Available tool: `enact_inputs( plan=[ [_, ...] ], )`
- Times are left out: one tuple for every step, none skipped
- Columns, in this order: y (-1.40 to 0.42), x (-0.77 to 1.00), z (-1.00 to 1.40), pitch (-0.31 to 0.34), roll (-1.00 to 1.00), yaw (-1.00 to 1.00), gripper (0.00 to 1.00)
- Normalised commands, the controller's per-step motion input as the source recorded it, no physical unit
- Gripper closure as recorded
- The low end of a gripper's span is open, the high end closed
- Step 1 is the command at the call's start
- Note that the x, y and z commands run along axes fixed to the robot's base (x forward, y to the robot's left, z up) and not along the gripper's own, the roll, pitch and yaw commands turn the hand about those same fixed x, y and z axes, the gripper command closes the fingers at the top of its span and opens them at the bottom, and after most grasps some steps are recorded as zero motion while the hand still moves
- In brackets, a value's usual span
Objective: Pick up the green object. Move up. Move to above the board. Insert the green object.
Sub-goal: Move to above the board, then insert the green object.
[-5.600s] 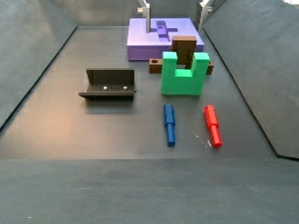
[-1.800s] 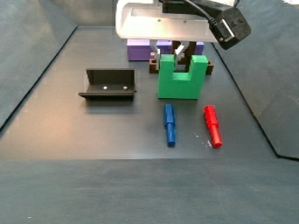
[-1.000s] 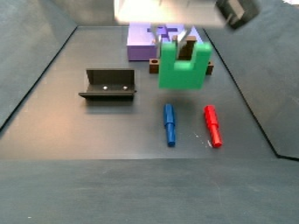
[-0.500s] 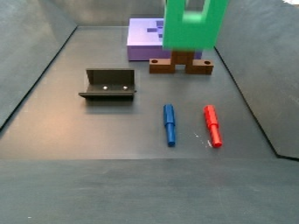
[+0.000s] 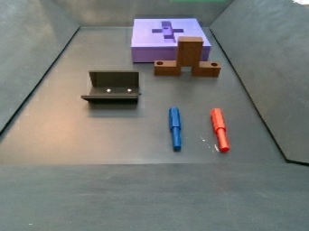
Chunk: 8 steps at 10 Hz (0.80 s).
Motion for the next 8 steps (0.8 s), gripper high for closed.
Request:
enact_inputs(
  plan=[
    [-1.40,0.05,0.19,0.189,0.05,-0.01,1.00],
    [-1.40,0.06,0.19,0.153,0.02,0.00,1.00],
    [-1.40,0.09,0.20,0.143,0.00,0.01,1.00],
    [-1.40,0.11,0.20,0.141,0.01,0.01,1.00],
    [-1.40,0.14,0.21,0.141,0.02,0.01,1.00],
    [-0.70,0.11,0.11,0.146,0.01,0.01,1.00],
    [-0.33,0.09,0.07,0.143,0.01,0.01,1.00],
    [0.00,0.00,-0.05,0.000,0.00,0.00,1.00]
  ],
)
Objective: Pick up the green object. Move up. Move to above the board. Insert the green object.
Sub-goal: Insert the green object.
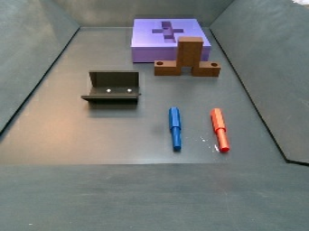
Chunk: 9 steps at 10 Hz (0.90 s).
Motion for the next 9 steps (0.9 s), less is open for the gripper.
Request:
enact_inputs(
  plan=[
    [-0.01,0.03,-0.23,0.000,0.00,0.00,1.00],
    [-0.04,0.00,-0.58,-0.120,-0.05,0.00,1.00],
    [-0.04,0.00,-0.67,-0.144,-0.03,0.00,1.00],
    [0.00,0.00,-0.64,-0.156,-0.02,0.00,1.00],
    [0.00,0.00,-0.46,-0.094,0.00,0.00,1.00],
    [0.00,0.00,-0.51,-0.080,0.00,0.00,1.00],
    [-0.07,0.00,-0.54,-0.080,0.00,0.03,1.00],
    [-0.21,0.17,-0.60,-0.050,0.00,0.19,1.00],
    [-0.20,0.27,-0.58,-0.024,0.00,0.23,1.00]
  ],
)
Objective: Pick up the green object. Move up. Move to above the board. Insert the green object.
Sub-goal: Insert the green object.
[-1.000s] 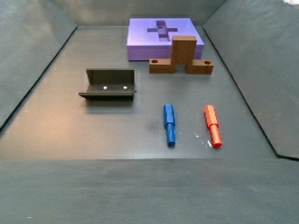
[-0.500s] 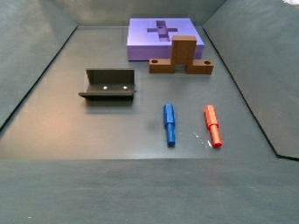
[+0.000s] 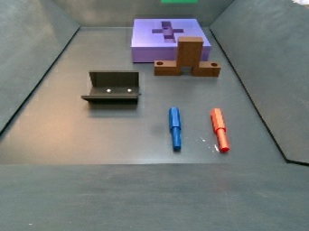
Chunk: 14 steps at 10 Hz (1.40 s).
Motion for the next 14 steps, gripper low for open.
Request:
enact_inputs(
  plan=[
    [-0.25,0.38,-0.37,0.000,0.01,0.22,1.00],
    [-0.29,0.44,-0.15,0.049,0.09,0.17,1.00],
    [-0.25,0.49,-0.10,0.087,0.13,0.24,1.00],
    [-0.25,0.50,-0.09,0.103,0.16,0.15,1.00],
    [-0.11,0.07,-0.01,0.041,0.16,0.11,1.00],
    [0.00,0.02,0.00,0.000,0.00,0.00,1.00],
    [-0.06,0.27,-0.13,0.003,0.03,0.00,1.00],
    [-0.05,0.29,-0.17,0.004,0.02,0.00,1.00],
    [-0.04,0.31,-0.17,0.000,0.01,0.00,1.00],
    [-0.14,0.48,-0.15,0.013,0.09,0.00,1.00],
    [-0.08,0.34,-0.10,0.023,0.06,0.00,1.00],
    [-0.04,0.23,-0.07,0.020,0.07,0.00,1.00],
    [0.00,0.20,-0.08,0.026,0.10,0.00,1.00],
    [0.04,0.00,-0.13,0.066,0.24,-0.01,1.00]
  ],
)
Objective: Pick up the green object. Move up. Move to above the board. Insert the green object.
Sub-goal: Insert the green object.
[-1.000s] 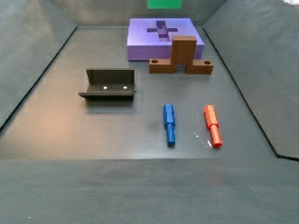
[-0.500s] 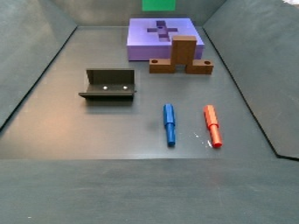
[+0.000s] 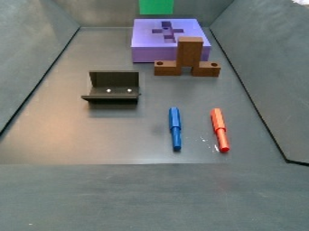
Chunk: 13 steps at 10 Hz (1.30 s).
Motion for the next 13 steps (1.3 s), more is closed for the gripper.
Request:
enact_inputs(
  plan=[
    [0.07,-0.10,-0.26,0.020,0.25,0.00,1.00],
    [0.00,-0.15,-0.39,0.000,0.18,0.01,1.00],
    [0.00,-0.07,-0.43,0.000,0.11,0.07,1.00],
    [0.00,-0.06,-0.42,-0.014,0.04,0.08,1.00],
    [0.00,-0.06,-0.39,-0.031,0.00,0.07,1.00],
    [0.00,-0.06,-0.39,-0.036,0.00,0.03,1.00],
    [0.07,-0.10,-0.32,-0.059,-0.04,0.00,1.00],
    [0.04,-0.17,-0.09,-0.133,-0.06,0.00,1.00],
    [0.01,-0.24,-0.01,-0.219,-0.10,-0.01,1.00],
    [0.00,-0.18,0.00,-0.241,-0.14,0.00,1.00],
    [0.00,-0.21,0.00,-0.233,-0.10,0.00,1.00],
    [0.03,-0.25,-0.02,-0.220,-0.08,0.00,1.00],
    [0.07,-0.25,-0.03,-0.196,-0.02,0.00,1.00]
  ],
)
